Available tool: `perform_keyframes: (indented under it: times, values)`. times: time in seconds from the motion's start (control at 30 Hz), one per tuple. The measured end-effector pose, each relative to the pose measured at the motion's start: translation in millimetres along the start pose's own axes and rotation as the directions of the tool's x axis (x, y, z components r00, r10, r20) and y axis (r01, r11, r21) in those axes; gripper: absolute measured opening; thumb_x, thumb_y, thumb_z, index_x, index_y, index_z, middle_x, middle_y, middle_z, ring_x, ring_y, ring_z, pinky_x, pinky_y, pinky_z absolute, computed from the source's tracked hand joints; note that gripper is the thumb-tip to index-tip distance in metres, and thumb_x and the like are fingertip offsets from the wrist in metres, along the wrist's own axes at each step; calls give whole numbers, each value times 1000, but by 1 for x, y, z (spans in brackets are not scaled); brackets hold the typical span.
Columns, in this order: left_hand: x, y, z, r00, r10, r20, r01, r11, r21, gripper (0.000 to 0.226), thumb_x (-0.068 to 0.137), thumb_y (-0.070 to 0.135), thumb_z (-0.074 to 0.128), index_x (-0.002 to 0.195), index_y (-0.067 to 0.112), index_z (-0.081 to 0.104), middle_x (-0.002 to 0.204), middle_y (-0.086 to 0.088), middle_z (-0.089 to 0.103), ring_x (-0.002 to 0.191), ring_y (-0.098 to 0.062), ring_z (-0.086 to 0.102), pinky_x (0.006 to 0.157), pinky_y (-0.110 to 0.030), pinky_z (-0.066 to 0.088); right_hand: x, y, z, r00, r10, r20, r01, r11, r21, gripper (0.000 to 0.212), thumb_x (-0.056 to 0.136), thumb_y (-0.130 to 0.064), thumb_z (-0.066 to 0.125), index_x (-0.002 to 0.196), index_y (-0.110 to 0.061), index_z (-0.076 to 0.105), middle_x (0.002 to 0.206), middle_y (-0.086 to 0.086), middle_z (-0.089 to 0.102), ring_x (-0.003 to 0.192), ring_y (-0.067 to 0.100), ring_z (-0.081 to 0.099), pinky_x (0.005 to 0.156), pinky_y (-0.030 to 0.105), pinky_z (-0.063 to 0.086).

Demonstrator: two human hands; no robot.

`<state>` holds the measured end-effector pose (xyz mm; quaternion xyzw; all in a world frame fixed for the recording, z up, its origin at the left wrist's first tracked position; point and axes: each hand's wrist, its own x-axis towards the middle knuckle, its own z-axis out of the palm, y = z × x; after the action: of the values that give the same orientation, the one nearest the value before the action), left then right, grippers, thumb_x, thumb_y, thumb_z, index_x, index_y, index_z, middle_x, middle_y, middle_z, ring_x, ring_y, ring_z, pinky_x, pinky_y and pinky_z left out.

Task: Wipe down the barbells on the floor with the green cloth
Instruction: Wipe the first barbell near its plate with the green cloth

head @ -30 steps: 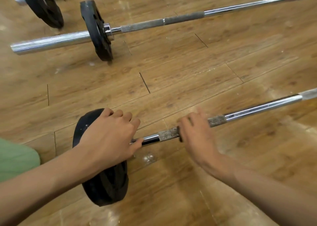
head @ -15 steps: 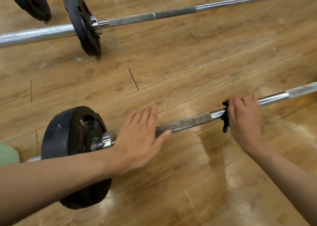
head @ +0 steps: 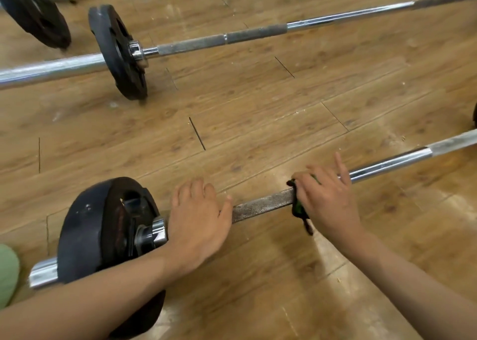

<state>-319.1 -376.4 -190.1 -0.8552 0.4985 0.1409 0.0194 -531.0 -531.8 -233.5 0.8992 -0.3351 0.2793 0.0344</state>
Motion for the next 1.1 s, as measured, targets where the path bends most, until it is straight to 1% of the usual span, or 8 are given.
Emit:
perform_keyframes:
  times: [0.13, 0.23, 0.43, 0.6, 0.67, 0.8, 0.93, 1.1]
  values:
    - [1, 4, 3, 999, -3, -41, 2, 1000, -15, 93, 91, 57, -9, 161, 9, 29, 166, -9, 32, 154, -27, 23, 129, -45, 8, 3, -31, 3, 975, 220, 13, -220, 966, 135, 25, 102, -20, 49, 96, -10, 72, 90, 4, 64, 85, 27, 62, 113, 46, 37]
    - [1, 1, 10, 995, 26, -93, -28, 999, -22, 82, 98, 52, 7, 153, 7, 47, 157, -12, 49, 147, -30, 40, 125, -50, 21, 4, -79, 10, 988, 153, 22, -155, 981, 121, 21, 100, -18, 53, 95, -11, 72, 86, 4, 60, 81, 27, 56, 90, 39, 40]
    - [0, 2, 13, 996, 41, -85, -44, 998, -36, 79, 98, 51, 7, 148, 12, 54, 154, -7, 52, 148, -27, 40, 122, -46, 17, 5, -37, 2, 992, -121, 16, 121, 992, 31, 22, 101, -27, 58, 91, -16, 74, 81, 1, 62, 79, 24, 59, 105, 42, 44]
    - [-1, 4, 14, 988, 57, -146, -61, 998, -25, 67, 97, 42, 20, 132, 9, 67, 140, -7, 64, 137, -28, 51, 116, -46, 24, 3, 25, -15, 964, 263, 40, -265, 963, 51, 32, 104, -26, 46, 91, -9, 70, 81, 3, 58, 81, 25, 52, 100, 50, 44]
    - [-3, 3, 17, 975, 74, -211, -80, 997, -20, 57, 95, 36, 30, 121, 9, 73, 128, -7, 70, 127, -29, 59, 110, -46, 29, 2, -7, -5, 956, 284, 72, -290, 951, 103, 35, 105, -27, 43, 94, -7, 70, 85, 6, 58, 87, 28, 52, 91, 51, 46]
    - [-5, 5, 14, 967, 87, -238, -90, 996, -1, 51, 95, 32, 33, 118, 11, 73, 121, -5, 72, 118, -26, 62, 103, -44, 31, -4, -97, 13, 993, 97, 67, -107, 979, 172, 15, 101, -17, 59, 96, -9, 70, 84, 3, 59, 82, 23, 56, 119, 40, 35]
    - [-5, 2, 15, 972, 76, -221, -82, 996, -18, 55, 95, 34, 29, 120, 10, 71, 124, -7, 71, 120, -27, 61, 103, -44, 28, 1, -52, 8, 993, -111, 32, 109, 992, 66, 23, 104, -27, 57, 97, -15, 75, 81, 0, 65, 78, 20, 62, 126, 43, 26]
    - [-1, 6, 17, 967, 61, -247, -68, 998, -18, 54, 95, 35, 31, 119, 9, 72, 125, -7, 71, 120, -29, 61, 103, -45, 28, -3, 18, -14, 976, 214, 26, -215, 977, 5, 32, 107, -26, 45, 98, -13, 72, 88, 3, 66, 84, 27, 64, 122, 56, 30]
